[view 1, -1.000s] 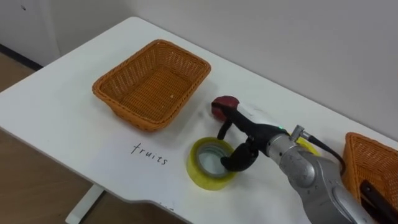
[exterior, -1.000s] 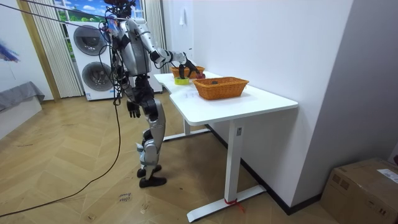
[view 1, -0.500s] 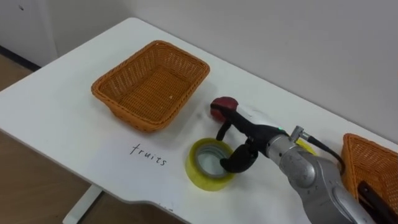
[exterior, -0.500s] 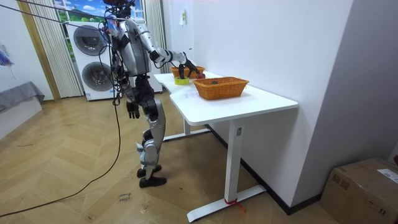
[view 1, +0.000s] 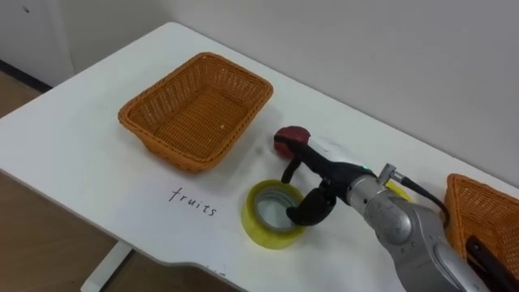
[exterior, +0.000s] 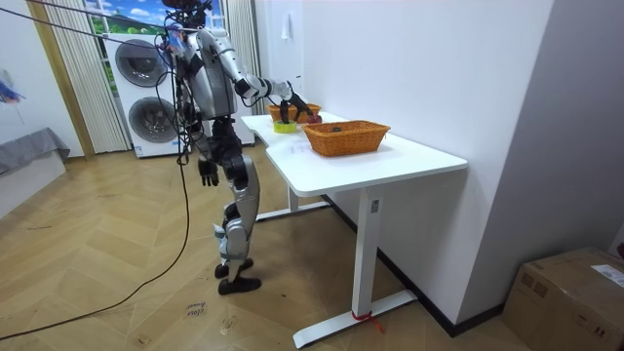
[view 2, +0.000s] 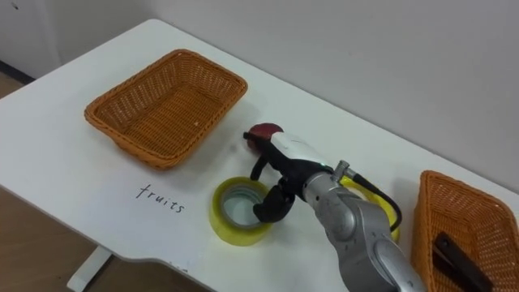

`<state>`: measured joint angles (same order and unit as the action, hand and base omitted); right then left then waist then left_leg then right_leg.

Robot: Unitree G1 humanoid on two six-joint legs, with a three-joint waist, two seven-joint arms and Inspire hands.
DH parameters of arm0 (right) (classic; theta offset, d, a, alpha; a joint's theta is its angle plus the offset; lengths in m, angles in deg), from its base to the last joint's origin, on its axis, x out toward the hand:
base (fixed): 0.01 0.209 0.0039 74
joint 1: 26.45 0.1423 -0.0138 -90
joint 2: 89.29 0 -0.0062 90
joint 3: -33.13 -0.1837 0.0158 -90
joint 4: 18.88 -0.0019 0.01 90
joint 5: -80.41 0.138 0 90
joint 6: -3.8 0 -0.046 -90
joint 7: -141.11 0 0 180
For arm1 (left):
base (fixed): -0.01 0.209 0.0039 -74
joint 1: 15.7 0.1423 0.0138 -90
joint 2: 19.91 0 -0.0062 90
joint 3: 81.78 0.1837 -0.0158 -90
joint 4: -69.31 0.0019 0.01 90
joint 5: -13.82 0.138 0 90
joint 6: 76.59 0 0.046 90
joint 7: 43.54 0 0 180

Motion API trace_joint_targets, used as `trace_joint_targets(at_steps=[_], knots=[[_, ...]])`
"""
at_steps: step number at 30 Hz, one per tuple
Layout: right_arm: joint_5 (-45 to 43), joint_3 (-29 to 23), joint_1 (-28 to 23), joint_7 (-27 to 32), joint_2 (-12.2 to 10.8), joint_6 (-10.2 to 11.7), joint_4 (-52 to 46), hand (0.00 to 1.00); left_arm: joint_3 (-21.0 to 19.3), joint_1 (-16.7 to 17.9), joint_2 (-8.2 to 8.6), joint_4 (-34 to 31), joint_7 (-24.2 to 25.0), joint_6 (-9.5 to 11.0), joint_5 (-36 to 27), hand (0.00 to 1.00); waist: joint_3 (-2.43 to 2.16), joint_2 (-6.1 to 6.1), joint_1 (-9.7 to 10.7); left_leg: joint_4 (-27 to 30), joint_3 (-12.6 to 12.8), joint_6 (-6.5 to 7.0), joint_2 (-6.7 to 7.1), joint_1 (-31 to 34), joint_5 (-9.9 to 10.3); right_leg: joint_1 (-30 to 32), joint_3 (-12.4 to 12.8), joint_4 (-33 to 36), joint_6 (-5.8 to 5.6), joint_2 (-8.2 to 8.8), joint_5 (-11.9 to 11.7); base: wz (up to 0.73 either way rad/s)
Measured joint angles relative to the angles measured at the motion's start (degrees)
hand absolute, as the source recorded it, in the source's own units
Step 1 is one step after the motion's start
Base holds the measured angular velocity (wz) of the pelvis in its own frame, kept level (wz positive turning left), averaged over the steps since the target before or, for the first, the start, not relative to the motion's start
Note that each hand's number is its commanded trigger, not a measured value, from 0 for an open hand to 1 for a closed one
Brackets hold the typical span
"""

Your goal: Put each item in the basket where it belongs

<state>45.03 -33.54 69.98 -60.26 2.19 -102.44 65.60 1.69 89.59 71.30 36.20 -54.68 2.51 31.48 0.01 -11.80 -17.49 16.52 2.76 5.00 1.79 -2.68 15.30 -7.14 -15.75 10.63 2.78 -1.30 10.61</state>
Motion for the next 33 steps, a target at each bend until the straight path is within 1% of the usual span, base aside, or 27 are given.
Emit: trace_joint_targets(at_steps=[10, 14, 19, 23, 26, 31, 33], knots=[[1.72, 0.0, 0.0, 0.19, 0.36, 0.23, -0.01, 0.0, 0.0, -0.3, -0.09, 1.45, 0.0, 0.12, -0.14, 0.0, 0.02, 0.02, 0.02, -0.8, 0.05, -0.05, 0.0, -0.59, -0.06, -0.21, 0.04, -0.03, 0.0, -0.01, 0.0, 0.0], [2.27, 0.0, 0.0, 0.08, 0.8, 0.69, -0.24, 0.0, 0.02, -0.73, -0.2, 2.6, 0.0, 0.51, -0.13, 0.0, 0.03, 0.04, 0.1, -1.24, 0.05, -0.05, 0.0, -0.83, -0.06, -0.32, 0.05, -0.04, 0.0, -0.04, 0.0, 0.0], [3.68, -0.01, 0.01, 0.46, 1.01, 0.71, -0.33, 0.0, 0.0, -0.7, -0.28, 2.84, 0.0, 0.69, -0.15, 0.0, 0.04, 0.04, 0.01, -1.83, 0.06, -0.04, 0.0, -1.07, -0.07, -0.31, 0.06, -0.09, 0.0, -0.07, 0.0, 0.0], [3.97, 0.05, 0.0, 0.58, 1.01, 0.75, -0.91, 0.0, -0.02, -0.7, -0.27, 2.91, -0.65, 1.2, -0.17, 0.0, 0.09, 0.11, 0.0, -2.23, 0.06, -0.04, -0.02, -1.05, -0.07, -0.29, 0.44, -0.18, -0.01, -0.15, 0.01, 0.0], [3.94, 0.05, 0.0, 0.59, 1.01, 1.19, -1.15, 0.0, -0.02, -0.81, -0.3, 2.94, -1.16, 1.37, -0.22, 0.0, 0.17, 0.19, 0.04, -2.64, 0.07, -0.04, 0.0, -1.09, -0.07, -0.22, 1.6, -0.58, -0.01, -0.26, 0.01, 0.0], [4.11, 0.08, 0.01, 0.64, 1.01, 1.66, -1.63, 0.0, -0.01, -1.02, -0.32, 2.94, -1.19, 1.45, -0.31, 0.0, 0.29, 0.31, 0.08, -3.04, 0.15, -0.06, -0.01, -1.08, -0.08, -0.23, 1.63, -1.09, -0.01, -0.36, 0.01, 0.0], [4.57, 0.09, 0.01, 0.68, 1.01, 1.93, -1.66, 0.0, 0.02, -0.99, -0.32, 2.94, -1.29, 1.77, -2.34, 0.0, 0.31, 0.32, 0.14, -3.01, 0.15, -0.08, -0.01, -1.2, -0.1, -0.23, 1.6, -1.17, -0.02, -0.38, 0.01, 0.0]])
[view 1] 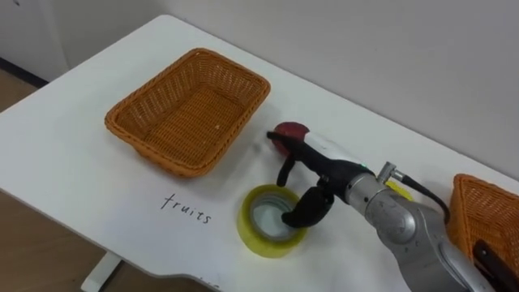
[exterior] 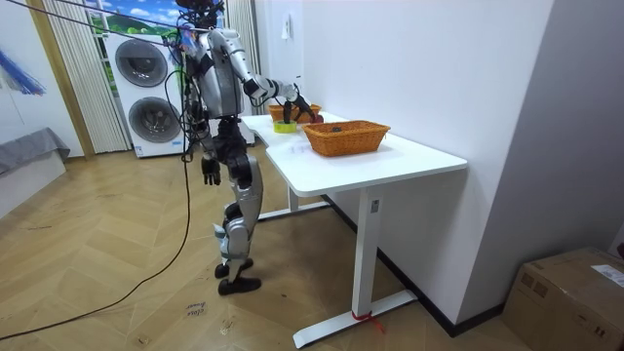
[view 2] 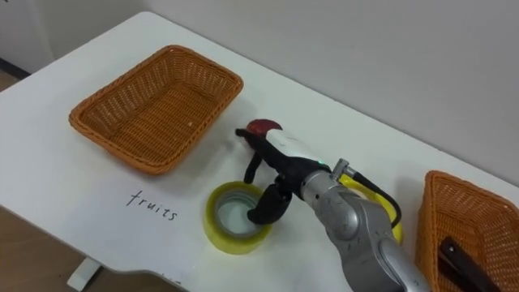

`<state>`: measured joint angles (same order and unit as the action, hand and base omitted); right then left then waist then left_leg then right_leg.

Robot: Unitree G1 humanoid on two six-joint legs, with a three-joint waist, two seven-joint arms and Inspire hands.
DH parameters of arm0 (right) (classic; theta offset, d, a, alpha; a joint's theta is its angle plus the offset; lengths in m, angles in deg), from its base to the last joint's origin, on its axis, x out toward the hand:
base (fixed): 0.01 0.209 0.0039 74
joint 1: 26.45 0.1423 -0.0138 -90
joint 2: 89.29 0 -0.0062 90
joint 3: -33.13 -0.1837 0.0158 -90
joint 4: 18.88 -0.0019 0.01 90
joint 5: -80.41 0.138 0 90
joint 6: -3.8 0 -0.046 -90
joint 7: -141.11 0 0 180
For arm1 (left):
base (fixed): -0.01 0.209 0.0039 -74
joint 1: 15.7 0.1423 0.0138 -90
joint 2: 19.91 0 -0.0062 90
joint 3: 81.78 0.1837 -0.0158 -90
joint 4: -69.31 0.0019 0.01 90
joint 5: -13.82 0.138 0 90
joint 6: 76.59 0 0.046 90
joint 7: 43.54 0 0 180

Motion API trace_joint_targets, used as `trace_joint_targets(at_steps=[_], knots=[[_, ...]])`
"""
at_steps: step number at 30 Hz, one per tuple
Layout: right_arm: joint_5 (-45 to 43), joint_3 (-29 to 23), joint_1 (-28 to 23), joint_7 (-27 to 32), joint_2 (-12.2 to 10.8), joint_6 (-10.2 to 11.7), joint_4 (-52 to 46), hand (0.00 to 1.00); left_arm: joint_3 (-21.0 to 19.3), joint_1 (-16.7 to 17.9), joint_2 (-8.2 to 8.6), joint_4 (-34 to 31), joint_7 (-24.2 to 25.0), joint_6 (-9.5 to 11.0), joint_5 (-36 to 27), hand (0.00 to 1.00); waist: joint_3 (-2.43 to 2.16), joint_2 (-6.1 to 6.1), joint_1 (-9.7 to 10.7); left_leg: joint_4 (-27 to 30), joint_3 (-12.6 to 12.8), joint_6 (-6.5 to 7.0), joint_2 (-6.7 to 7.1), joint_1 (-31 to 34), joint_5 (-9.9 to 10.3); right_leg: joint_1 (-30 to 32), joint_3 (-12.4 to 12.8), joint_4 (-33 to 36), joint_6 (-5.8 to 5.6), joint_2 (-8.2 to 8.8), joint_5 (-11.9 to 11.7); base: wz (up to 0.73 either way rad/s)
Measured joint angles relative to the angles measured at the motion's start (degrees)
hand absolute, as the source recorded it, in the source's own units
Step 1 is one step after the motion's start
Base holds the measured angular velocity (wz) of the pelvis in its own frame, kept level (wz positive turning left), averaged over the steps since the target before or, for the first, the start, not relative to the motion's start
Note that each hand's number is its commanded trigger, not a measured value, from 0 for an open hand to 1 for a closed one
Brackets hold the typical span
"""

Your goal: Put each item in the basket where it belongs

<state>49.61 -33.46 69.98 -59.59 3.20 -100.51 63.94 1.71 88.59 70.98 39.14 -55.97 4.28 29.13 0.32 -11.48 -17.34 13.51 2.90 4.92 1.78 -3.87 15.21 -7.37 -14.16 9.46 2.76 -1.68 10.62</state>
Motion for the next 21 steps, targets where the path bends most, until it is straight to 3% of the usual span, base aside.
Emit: trace_joint_targets(at_steps=[7, 21], knots=[[0.99, 0.01, 0.0, 0.16, 0.08, 0.68, 0.0, 0.0, -0.01, -0.06, -0.09, 0.24, -1.03, 1.28, -0.19, 0.0, 0.3, -0.23, 0.04, -0.28, 0.02, 0.01, 0.09, -0.35, 0.0, -0.58, 0.07, -0.83, -0.01, -0.02, -0.01, 0.0], [1.27, 0.03, 0.0, -1.3, 1.05, 1.82, -1.01, 0.0, -0.02, 0.01, -0.06, 0.8, -1.05, 2.15, -2.22, 0.0, 0.3, -0.22, 0.29, -0.78, 0.0, 0.0, 0.04, -0.81, 0.0, -0.8, 0.09, -0.86, -0.01, -0.11, -0.01, 0.0]])
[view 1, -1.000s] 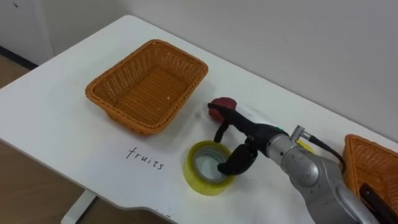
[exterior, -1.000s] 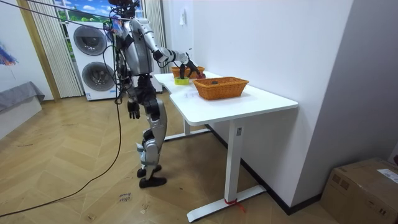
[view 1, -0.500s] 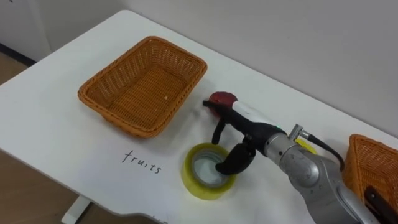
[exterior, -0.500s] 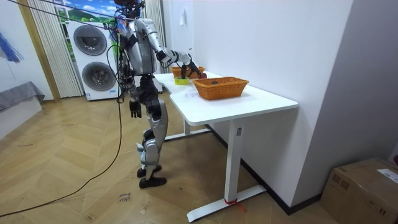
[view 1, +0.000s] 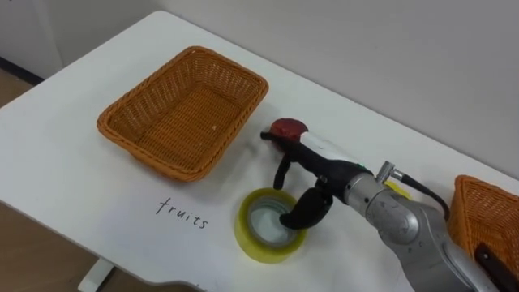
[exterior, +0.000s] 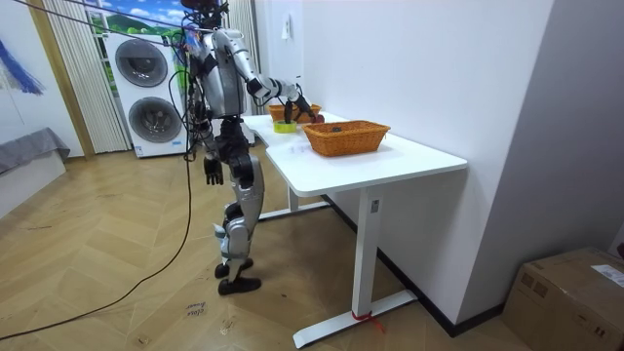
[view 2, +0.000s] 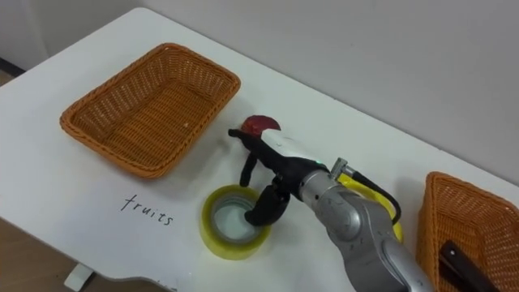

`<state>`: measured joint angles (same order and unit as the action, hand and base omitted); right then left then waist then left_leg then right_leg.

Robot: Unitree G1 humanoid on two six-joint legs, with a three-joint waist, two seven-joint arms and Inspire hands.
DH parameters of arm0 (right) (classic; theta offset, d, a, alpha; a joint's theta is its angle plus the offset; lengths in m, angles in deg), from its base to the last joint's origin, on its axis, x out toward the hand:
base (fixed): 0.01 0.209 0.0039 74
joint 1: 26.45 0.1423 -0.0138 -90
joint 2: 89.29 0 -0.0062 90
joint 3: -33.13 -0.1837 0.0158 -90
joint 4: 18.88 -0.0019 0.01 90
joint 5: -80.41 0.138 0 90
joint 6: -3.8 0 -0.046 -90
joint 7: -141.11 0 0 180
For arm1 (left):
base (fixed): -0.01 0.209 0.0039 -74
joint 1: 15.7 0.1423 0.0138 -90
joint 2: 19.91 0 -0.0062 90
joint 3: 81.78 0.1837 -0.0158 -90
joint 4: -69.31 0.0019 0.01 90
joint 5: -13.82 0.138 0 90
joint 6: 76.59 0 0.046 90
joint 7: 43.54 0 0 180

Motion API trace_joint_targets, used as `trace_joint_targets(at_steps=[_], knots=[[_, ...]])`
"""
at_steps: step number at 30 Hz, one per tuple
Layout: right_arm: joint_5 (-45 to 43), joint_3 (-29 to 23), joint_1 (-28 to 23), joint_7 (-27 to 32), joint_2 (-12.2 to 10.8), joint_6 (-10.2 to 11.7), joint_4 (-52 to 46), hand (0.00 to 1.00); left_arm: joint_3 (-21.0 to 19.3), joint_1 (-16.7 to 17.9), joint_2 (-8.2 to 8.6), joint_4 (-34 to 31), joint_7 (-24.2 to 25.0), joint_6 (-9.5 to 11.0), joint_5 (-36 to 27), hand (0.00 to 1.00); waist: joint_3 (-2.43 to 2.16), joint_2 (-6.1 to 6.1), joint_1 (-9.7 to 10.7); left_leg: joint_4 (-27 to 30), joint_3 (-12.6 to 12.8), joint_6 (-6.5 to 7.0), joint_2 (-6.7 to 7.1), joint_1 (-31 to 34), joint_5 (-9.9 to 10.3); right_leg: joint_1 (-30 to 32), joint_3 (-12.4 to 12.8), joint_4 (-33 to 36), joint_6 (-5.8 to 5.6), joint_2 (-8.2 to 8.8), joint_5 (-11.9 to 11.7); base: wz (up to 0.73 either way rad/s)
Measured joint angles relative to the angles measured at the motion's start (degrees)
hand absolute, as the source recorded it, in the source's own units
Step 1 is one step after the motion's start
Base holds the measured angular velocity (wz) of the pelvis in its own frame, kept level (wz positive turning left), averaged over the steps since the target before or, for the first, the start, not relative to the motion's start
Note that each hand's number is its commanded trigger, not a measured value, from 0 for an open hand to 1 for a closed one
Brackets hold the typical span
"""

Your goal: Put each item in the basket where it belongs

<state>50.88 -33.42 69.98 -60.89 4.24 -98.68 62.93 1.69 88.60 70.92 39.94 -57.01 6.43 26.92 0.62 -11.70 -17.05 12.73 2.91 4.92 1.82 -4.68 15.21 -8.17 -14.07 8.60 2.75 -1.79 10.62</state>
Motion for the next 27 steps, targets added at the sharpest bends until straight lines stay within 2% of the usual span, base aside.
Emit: trace_joint_targets(at_steps=[13, 19, 27], knots=[[2.26, 0.06, -0.54, -1.03, 0.47, 0.45, -1.67, 0.0, -0.06, 0.16, 0.01, 0.0, 0.0, 0.09, 0.35, 0.0, -0.02, 0.03, -0.21, 0.13, 0.03, -0.02, -0.01, -0.04, -0.02, -0.13, 0.29, 0.01, 0.0, 0.01, 0.0, 0.0], [2.3, 0.0, -2.53, -1.95, 0.78, 1.93, -4.63, 0.0, -1.6, 0.94, 0.01, 0.02, 0.48, 1.1, 1.15, 0.0, -0.03, 0.07, -0.3, 0.15, 0.03, -0.02, -0.02, -0.04, -0.02, -0.15, 1.47, 0.03, 0.0, -0.06, 0.0, 0.0], [4.41, -0.01, -3.21, -2.69, 1.63, 3.78, -6.52, 0.0, -2.24, 1.4, 0.0, 0.02, 1.86, 1.26, 1.17, 0.0, -0.01, 0.56, -0.31, 0.06, 0.23, -0.03, -0.04, -0.02, -0.02, -0.04, 2.88, 0.03, -0.01, -0.16, 0.01, -0.01]])
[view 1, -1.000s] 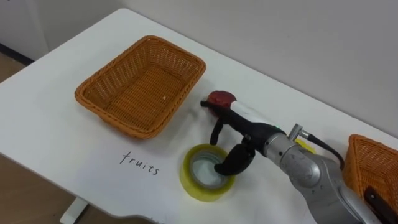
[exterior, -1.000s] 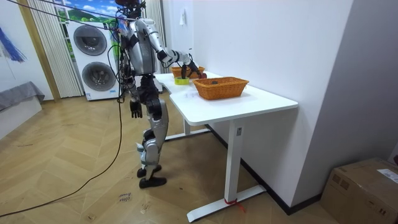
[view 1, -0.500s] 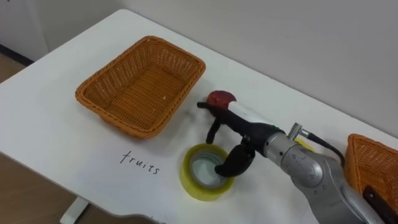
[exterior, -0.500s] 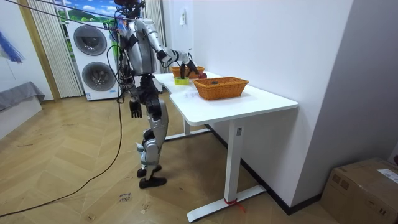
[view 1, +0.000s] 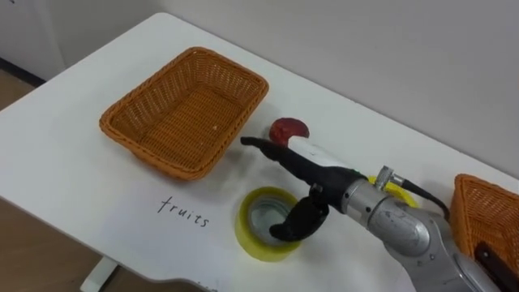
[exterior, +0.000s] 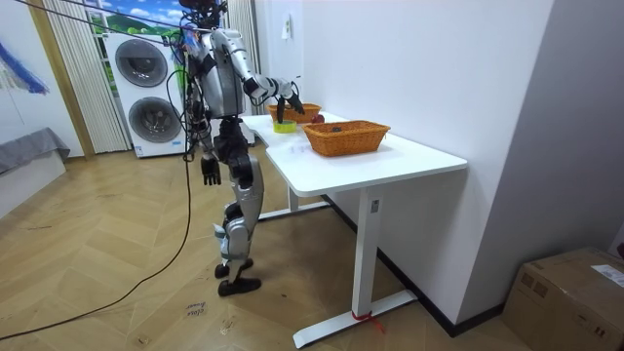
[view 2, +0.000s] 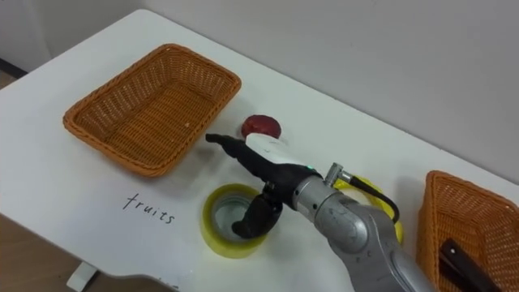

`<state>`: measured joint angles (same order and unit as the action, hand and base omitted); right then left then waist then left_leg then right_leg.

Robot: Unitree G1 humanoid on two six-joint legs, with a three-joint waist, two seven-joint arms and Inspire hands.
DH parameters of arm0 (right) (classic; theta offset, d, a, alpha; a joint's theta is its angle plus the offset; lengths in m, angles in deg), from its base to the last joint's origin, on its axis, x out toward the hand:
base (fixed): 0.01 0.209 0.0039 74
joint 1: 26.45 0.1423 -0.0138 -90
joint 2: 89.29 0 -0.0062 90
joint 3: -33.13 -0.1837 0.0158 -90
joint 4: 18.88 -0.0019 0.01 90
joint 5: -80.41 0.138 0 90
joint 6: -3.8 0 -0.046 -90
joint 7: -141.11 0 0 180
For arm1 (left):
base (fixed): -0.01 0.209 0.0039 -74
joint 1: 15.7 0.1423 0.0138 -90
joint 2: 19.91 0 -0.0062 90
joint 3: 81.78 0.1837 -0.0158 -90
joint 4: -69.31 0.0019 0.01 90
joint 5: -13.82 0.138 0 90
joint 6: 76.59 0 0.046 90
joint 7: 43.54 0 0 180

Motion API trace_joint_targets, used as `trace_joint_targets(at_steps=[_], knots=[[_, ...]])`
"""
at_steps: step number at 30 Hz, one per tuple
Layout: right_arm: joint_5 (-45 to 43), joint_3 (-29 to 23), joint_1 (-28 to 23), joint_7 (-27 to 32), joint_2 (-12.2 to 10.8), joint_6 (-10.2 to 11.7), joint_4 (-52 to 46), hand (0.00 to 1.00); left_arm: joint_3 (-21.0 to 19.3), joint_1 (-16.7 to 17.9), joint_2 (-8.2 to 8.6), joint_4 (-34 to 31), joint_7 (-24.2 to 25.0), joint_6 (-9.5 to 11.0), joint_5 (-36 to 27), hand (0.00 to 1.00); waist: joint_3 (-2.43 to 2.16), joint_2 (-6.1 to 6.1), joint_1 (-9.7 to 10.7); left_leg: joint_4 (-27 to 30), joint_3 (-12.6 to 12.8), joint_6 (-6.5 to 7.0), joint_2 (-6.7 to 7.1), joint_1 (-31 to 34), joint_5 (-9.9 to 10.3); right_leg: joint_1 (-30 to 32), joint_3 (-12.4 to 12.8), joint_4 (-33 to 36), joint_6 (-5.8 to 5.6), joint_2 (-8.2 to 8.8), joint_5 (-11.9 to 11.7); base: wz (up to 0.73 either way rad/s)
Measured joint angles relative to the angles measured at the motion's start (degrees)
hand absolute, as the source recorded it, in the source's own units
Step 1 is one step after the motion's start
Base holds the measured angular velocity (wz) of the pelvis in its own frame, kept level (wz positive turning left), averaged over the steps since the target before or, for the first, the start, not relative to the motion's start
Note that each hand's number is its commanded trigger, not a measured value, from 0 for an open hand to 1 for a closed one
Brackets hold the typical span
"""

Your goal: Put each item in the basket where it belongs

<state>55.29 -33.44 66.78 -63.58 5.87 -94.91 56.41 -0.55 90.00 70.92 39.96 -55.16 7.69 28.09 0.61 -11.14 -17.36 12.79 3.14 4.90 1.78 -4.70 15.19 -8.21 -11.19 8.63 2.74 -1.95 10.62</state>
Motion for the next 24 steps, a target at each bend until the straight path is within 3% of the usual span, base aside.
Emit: trace_joint_targets(at_steps=[24], knots=[[0.02, -0.01, -0.08, -0.55, 0.99, 0.58, 2.26, 0.0, -1.11, 0.14, -0.01, 0.7, 0.5, 1.04, -0.21, 0.0, 0.01, 0.3, 0.04, -0.16, -0.18, -0.01, 0.01, -0.92, 0.0, -1.01, -0.45, 0.04, -0.01, 0.07, 0.0, 0.0]])
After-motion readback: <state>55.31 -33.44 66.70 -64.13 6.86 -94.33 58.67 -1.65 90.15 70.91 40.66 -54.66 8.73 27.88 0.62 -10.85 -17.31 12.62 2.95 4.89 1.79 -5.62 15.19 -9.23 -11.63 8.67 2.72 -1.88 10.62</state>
